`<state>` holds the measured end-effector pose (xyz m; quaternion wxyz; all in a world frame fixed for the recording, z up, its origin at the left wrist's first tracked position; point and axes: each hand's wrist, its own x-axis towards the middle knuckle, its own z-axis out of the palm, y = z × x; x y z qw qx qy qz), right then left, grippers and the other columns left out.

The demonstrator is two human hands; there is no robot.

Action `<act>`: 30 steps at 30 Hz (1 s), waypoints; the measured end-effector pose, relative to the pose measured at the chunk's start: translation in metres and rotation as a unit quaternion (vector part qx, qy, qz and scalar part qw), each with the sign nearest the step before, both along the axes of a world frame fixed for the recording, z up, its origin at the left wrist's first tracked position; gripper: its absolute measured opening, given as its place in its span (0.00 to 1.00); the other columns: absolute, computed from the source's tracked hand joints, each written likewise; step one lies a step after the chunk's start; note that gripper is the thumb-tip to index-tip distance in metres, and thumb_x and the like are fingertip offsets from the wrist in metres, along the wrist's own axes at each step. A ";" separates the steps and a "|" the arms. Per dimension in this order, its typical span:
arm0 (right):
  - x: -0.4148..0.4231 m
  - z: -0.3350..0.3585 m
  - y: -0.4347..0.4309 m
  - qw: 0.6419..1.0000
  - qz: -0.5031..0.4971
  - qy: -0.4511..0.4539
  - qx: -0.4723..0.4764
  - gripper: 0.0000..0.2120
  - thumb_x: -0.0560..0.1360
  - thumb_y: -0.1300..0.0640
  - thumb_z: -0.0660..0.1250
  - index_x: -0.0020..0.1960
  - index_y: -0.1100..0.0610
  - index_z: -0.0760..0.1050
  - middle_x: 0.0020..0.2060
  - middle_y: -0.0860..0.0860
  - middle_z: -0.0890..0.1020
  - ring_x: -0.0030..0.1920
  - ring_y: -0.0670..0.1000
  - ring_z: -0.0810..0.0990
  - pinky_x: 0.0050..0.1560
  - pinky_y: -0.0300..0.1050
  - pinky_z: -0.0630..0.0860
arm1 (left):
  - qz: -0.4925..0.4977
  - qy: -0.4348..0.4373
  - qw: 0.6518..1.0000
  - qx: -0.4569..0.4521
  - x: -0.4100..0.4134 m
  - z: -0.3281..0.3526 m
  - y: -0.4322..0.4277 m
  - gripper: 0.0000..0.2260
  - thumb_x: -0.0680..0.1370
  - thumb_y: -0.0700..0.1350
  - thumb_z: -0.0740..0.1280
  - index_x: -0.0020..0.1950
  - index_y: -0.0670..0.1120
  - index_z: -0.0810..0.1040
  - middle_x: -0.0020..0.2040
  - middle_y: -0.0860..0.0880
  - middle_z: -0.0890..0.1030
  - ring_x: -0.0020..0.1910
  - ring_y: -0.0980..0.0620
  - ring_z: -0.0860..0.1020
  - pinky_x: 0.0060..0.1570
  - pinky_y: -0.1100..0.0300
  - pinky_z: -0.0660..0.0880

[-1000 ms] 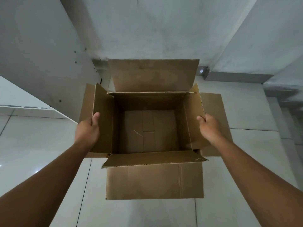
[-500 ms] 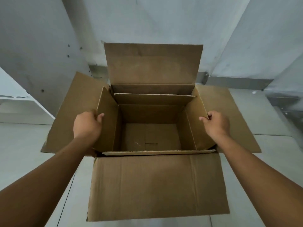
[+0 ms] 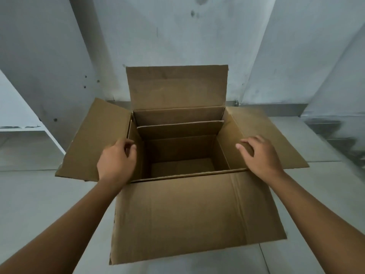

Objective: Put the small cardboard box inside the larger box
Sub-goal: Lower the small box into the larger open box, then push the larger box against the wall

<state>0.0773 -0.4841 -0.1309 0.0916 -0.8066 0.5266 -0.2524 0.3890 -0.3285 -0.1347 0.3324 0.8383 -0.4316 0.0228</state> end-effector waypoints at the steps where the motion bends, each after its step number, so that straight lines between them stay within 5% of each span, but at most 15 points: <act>1: -0.005 -0.003 0.007 1.000 0.005 0.016 0.003 0.18 0.76 0.47 0.61 0.60 0.57 0.76 0.57 0.55 0.79 0.58 0.55 0.75 0.55 0.50 0.74 | -0.018 0.002 1.000 0.003 -0.007 -0.004 0.008 0.13 0.77 0.52 0.60 0.58 0.48 0.76 0.46 0.47 0.81 0.41 0.50 0.78 0.35 0.58 0.74; 4: -0.015 -0.018 0.022 0.998 0.008 0.056 0.021 0.22 0.77 0.45 0.58 0.66 0.55 0.71 0.67 0.55 0.72 0.67 0.56 0.69 0.65 0.54 0.67 | -0.068 -0.027 0.996 0.057 -0.027 -0.019 0.028 0.18 0.77 0.56 0.58 0.61 0.49 0.74 0.58 0.46 0.80 0.59 0.46 0.75 0.56 0.50 0.73; 6: -0.014 -0.027 0.024 0.998 0.006 0.057 0.011 0.22 0.78 0.45 0.56 0.67 0.56 0.70 0.70 0.56 0.69 0.70 0.57 0.65 0.70 0.58 0.63 | -0.087 -0.087 0.985 0.123 -0.033 -0.029 0.033 0.24 0.77 0.61 0.52 0.66 0.50 0.71 0.68 0.47 0.74 0.72 0.48 0.64 0.72 0.51 0.56; 8: -0.007 -0.032 0.022 0.999 -0.006 0.049 -0.005 0.25 0.78 0.44 0.52 0.67 0.57 0.70 0.70 0.57 0.68 0.72 0.57 0.63 0.73 0.58 0.58 | -0.091 -0.116 0.980 0.136 -0.029 -0.034 0.031 0.28 0.76 0.63 0.46 0.68 0.50 0.70 0.71 0.49 0.71 0.74 0.51 0.59 0.73 0.55 0.47; 15: 0.047 -0.039 0.001 0.999 -0.030 0.029 -0.024 0.27 0.79 0.43 0.47 0.69 0.59 0.67 0.71 0.57 0.68 0.72 0.57 0.64 0.73 0.57 0.58 | -0.081 -0.163 0.974 0.134 0.026 -0.035 0.002 0.31 0.75 0.62 0.43 0.61 0.46 0.76 0.65 0.45 0.77 0.71 0.47 0.65 0.72 0.51 0.55; 20: 0.089 -0.040 -0.014 0.998 -0.035 0.044 -0.010 0.27 0.79 0.44 0.48 0.71 0.59 0.64 0.73 0.56 0.65 0.74 0.57 0.60 0.73 0.55 0.55 | -0.068 -0.148 0.975 0.148 0.062 -0.028 -0.016 0.30 0.76 0.61 0.44 0.62 0.45 0.74 0.67 0.43 0.74 0.73 0.46 0.61 0.73 0.50 0.49; 25: 0.070 -0.033 -0.014 0.998 0.027 0.045 0.029 0.37 0.72 0.34 0.43 0.73 0.56 0.59 0.75 0.56 0.60 0.75 0.56 0.54 0.74 0.57 0.51 | 0.069 -0.046 0.997 -0.007 0.051 -0.028 -0.001 0.22 0.76 0.54 0.62 0.66 0.45 0.67 0.75 0.42 0.57 0.75 0.42 0.50 0.73 0.44 0.46; 30: 0.055 -0.040 -0.005 0.989 0.005 0.140 0.037 0.43 0.68 0.30 0.42 0.76 0.54 0.49 0.76 0.58 0.53 0.76 0.57 0.47 0.74 0.60 0.42 | 0.186 0.197 0.948 -0.165 0.046 -0.024 0.015 0.30 0.72 0.44 0.69 0.69 0.45 0.58 0.73 0.42 0.52 0.72 0.44 0.52 0.71 0.56 0.53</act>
